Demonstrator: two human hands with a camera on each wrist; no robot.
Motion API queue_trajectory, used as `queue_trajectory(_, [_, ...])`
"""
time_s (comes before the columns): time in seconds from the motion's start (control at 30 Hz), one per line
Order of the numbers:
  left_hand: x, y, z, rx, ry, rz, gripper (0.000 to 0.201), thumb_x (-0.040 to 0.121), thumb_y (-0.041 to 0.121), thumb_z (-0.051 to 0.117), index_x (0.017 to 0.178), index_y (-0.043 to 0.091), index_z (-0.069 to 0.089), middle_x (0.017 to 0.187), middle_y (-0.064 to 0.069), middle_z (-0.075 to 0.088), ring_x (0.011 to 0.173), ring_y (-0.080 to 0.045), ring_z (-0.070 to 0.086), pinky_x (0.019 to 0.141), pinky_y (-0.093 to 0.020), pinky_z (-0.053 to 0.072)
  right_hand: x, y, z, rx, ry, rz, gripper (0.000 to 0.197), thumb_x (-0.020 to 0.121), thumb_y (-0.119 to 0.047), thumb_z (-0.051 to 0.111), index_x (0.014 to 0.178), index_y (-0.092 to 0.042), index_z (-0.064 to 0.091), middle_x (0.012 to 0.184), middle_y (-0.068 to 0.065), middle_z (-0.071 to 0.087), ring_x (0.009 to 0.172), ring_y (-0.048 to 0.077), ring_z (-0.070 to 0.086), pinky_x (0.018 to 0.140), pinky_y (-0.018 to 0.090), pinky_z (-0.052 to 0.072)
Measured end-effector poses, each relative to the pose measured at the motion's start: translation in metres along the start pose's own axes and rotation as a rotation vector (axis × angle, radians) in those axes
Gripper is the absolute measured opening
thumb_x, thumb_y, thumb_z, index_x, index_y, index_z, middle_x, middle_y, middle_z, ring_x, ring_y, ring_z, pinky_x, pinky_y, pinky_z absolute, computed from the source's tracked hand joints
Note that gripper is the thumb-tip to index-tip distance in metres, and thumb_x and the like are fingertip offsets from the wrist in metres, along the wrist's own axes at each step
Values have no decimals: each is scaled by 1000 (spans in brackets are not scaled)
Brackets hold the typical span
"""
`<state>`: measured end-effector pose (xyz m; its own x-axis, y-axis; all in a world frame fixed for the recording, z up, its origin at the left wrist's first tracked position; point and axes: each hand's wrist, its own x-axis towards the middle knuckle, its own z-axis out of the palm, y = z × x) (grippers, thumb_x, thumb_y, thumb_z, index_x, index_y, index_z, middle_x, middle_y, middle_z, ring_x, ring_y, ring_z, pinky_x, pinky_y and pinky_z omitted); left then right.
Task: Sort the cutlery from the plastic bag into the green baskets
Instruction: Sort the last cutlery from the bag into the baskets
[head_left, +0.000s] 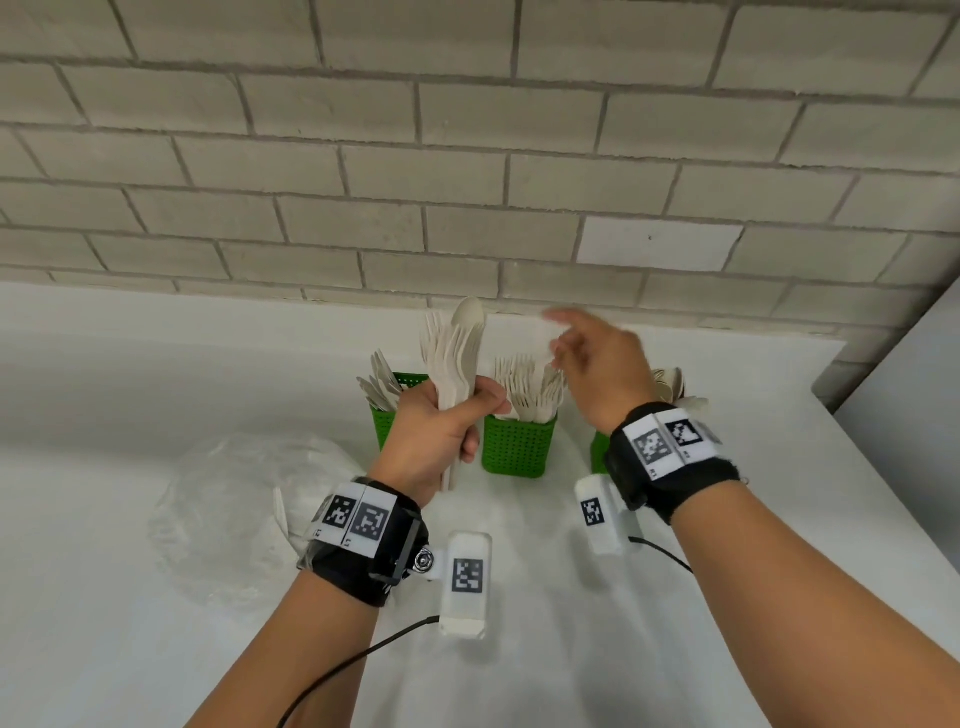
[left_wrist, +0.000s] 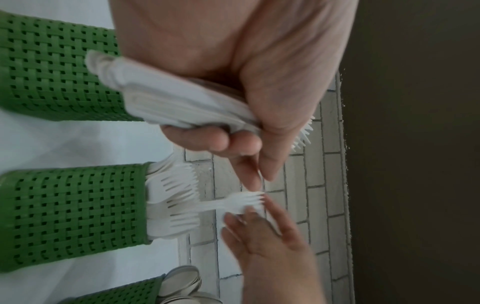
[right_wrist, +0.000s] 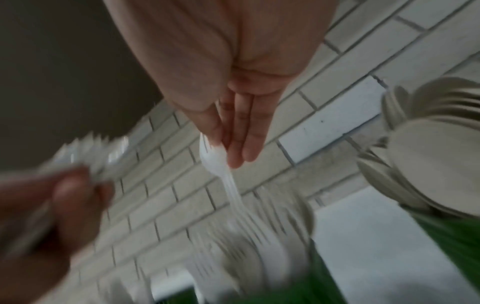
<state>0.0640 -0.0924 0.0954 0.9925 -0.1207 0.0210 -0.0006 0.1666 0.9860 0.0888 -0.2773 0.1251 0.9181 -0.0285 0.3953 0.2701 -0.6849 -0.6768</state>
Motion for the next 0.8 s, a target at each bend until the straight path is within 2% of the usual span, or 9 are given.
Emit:
queue_trajectory(0.13, [0, 0, 3, 40, -8, 1, 11, 90, 8, 66, 80, 13, 69, 69, -2, 69, 39, -12, 40, 41, -21, 35, -12, 18, 22, -526, -232, -32, 39, 102, -28, 42, 140, -33, 49, 149, 1, 42, 138, 22, 28, 109, 36, 22])
queue_trajectory(0.2, [1, -2, 3, 57, -2, 4, 9, 89, 11, 68, 80, 12, 68, 61, 0, 62, 40, -12, 39, 40, -22, 34, -9, 11, 19, -572, -302, 10, 41, 103, -37, 34, 144, -35, 42, 158, -2, 26, 145, 22, 12, 114, 40, 12])
queue_trajectory(0.3, [3, -5, 5, 67, 31, 7, 23, 87, 14, 72, 68, 16, 61, 52, 3, 48, 40, -13, 37, 41, -22, 32, -4, -14, 7, -252, -168, 54, 39, 101, -44, 38, 133, -30, 56, 142, 1, 45, 130, 18, 39, 107, 38, 30])
queue_trajectory(0.37, [3, -5, 8, 126, 65, 42, 29, 87, 15, 72, 64, 20, 56, 48, 11, 48, 40, -8, 40, 44, -19, 34, -6, -35, 0, 117, 6, 45, 25, 95, -43, 53, 107, -26, 67, 112, -2, 60, 91, 3, 56, 83, 23, 44])
queue_trajectory(0.43, [5, -4, 12, 265, 83, 132, 25, 89, 14, 70, 70, 24, 56, 54, 13, 57, 46, -1, 52, 47, -16, 39, -11, -54, -2, 159, -20, 26, 23, 85, -47, 66, 97, -27, 66, 95, -8, 62, 70, 0, 55, 65, 18, 44])
queue_trajectory(0.5, [8, -6, 15, 392, 81, 209, 11, 90, 9, 64, 89, 19, 60, 77, 3, 67, 69, -8, 65, 59, -23, 50, -15, -66, 0, 69, -109, 38, 48, 73, -59, 73, 107, -28, 59, 93, -12, 59, 73, 2, 55, 65, 23, 47])
queue_trajectory(0.57, [10, -12, 16, 556, 91, 300, 17, 91, 4, 57, 108, 5, 54, 94, -6, 66, 86, -18, 65, 73, -33, 54, -18, -67, 6, 18, -114, 79, 64, 69, -62, 75, 114, -25, 49, 94, -11, 57, 80, 8, 56, 67, 27, 47])
queue_trajectory(0.67, [6, -22, 21, 721, 93, 465, 21, 89, -2, 52, 107, -1, 41, 88, -11, 61, 77, -25, 63, 64, -36, 50, -19, -60, 14, 31, -75, 71, 54, 77, -50, 75, 112, -21, 46, 88, -8, 57, 77, 11, 55, 66, 28, 43])
queue_trajectory(0.8, [3, -21, 19, 646, 60, 356, 33, 86, 3, 65, 105, 8, 38, 93, -6, 63, 78, -19, 65, 63, -30, 53, -17, -48, 18, 181, -126, 55, 32, 82, -34, 74, 96, -12, 55, 85, 2, 66, 74, 19, 63, 67, 38, 53])
